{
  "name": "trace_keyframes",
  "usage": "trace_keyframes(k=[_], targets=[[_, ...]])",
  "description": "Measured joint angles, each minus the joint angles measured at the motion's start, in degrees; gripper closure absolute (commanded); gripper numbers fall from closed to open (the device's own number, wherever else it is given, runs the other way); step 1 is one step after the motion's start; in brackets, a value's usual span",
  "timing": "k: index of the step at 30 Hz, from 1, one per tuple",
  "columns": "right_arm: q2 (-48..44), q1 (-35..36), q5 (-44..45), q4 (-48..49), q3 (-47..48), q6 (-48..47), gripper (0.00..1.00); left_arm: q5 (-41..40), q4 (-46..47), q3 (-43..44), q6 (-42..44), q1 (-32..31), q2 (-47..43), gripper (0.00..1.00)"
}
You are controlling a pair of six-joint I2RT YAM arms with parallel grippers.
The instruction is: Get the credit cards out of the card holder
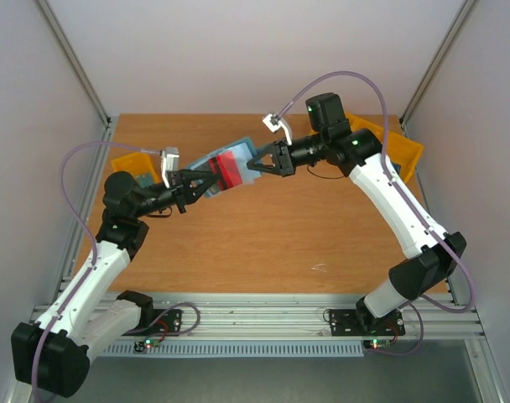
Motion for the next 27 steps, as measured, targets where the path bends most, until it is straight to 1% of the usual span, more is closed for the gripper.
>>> trace_keyframes(k=[2,7,14,17,18,19,21,24,27], targets=[[-0.22,-1.31,0.07,0.2,-0.72,0.55,0.99,-1.25,-1.49,0.0,0.66,0.02,-0.04,1.0],[-0.26,-4.52,2.1,-0.17,-2.78,2.36,0.99,-6.6,-9.07,-0.13,5.62,0.11,-0.55,1.0],[1.92,-4.55,4.55,-0.5,-6.38,4.48,0.99,-12.44,-18.82,-1.84,14.67,0.31,-1.66,1.0],[3.58,-4.31,4.55,0.22,-9.4,5.73,0.99,-12.81,-19.65,-3.06,16.61,0.46,-1.95,1.0],[3.91,-4.17,4.5,0.44,-10.08,6.03,0.97,-12.66,-19.61,-3.43,16.72,0.52,-1.97,1.0],[4.15,-3.91,4.5,0.85,-10.82,6.21,0.94,-12.39,-19.41,-3.91,16.74,0.52,-1.97,1.0],[4.24,-3.43,4.26,1.49,-11.63,6.27,0.84,-11.96,-19.21,-4.55,16.63,0.57,-1.97,1.0],[3.87,-2.89,4.15,2.75,-11.85,5.57,0.61,-10.97,-18.62,-4.85,16.26,0.61,-1.97,1.0],[2.27,-2.71,4.9,3.45,-12.76,4.0,0.44,-9.81,-17.25,-4.87,15.52,0.63,-2.03,1.0]])
